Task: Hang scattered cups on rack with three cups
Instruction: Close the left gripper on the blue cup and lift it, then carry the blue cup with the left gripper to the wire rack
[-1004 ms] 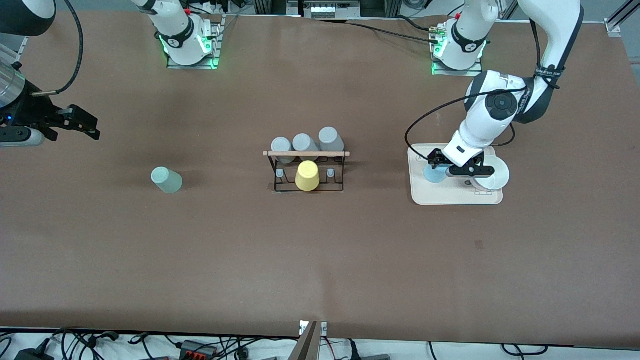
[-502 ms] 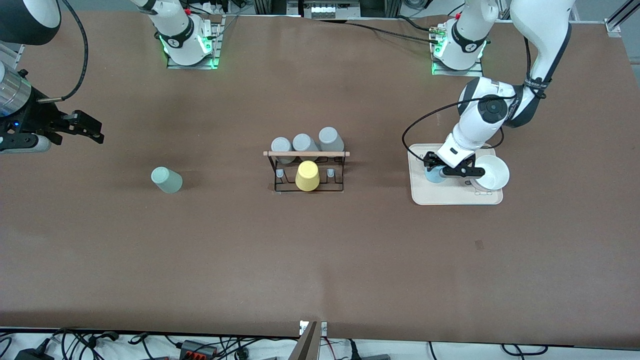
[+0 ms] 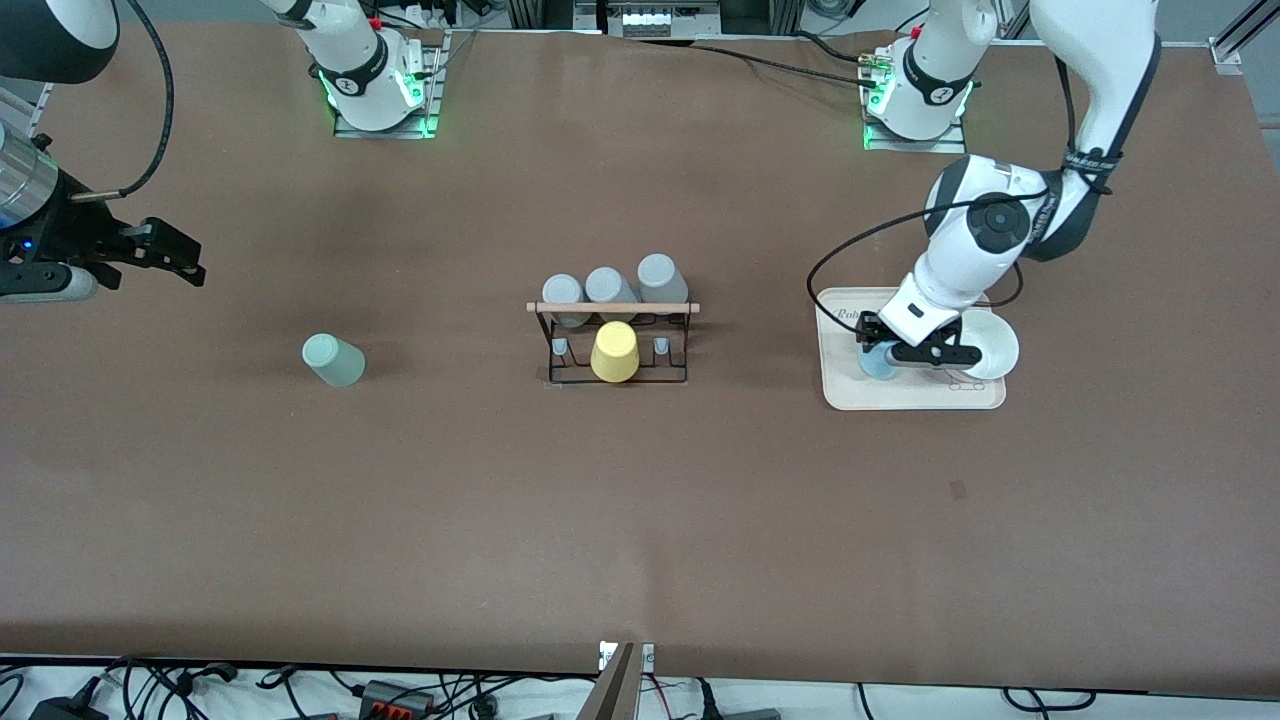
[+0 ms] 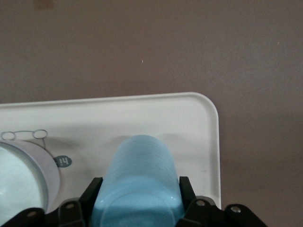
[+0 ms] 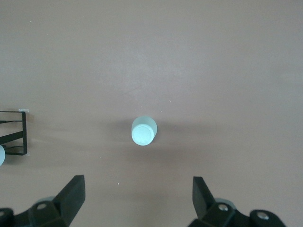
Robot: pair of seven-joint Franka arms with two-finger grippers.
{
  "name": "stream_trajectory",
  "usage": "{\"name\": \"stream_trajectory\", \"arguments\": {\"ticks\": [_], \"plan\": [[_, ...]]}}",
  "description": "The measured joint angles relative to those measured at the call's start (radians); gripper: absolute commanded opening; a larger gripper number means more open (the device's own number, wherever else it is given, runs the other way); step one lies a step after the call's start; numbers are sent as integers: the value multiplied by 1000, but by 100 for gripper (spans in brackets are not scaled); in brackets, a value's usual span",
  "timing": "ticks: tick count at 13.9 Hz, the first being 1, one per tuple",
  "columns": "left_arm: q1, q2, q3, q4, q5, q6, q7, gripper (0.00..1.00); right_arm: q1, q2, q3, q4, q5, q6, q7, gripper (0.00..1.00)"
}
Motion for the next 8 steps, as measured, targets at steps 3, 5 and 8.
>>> {"name": "stream_trajectory", "arguments": {"ticks": [3,5,8], "plan": [[-59,-3,-7,248,0,-308,-14,23,2,0,0,1,0,0,-1,100],[-142,25,-9,395,-1,-405,-80,23,2,0,0,1,0,0,-1,100],[-277,135,-12,626,-1,-490,-162,21,2,0,0,2,0,0,-1,100]]}}
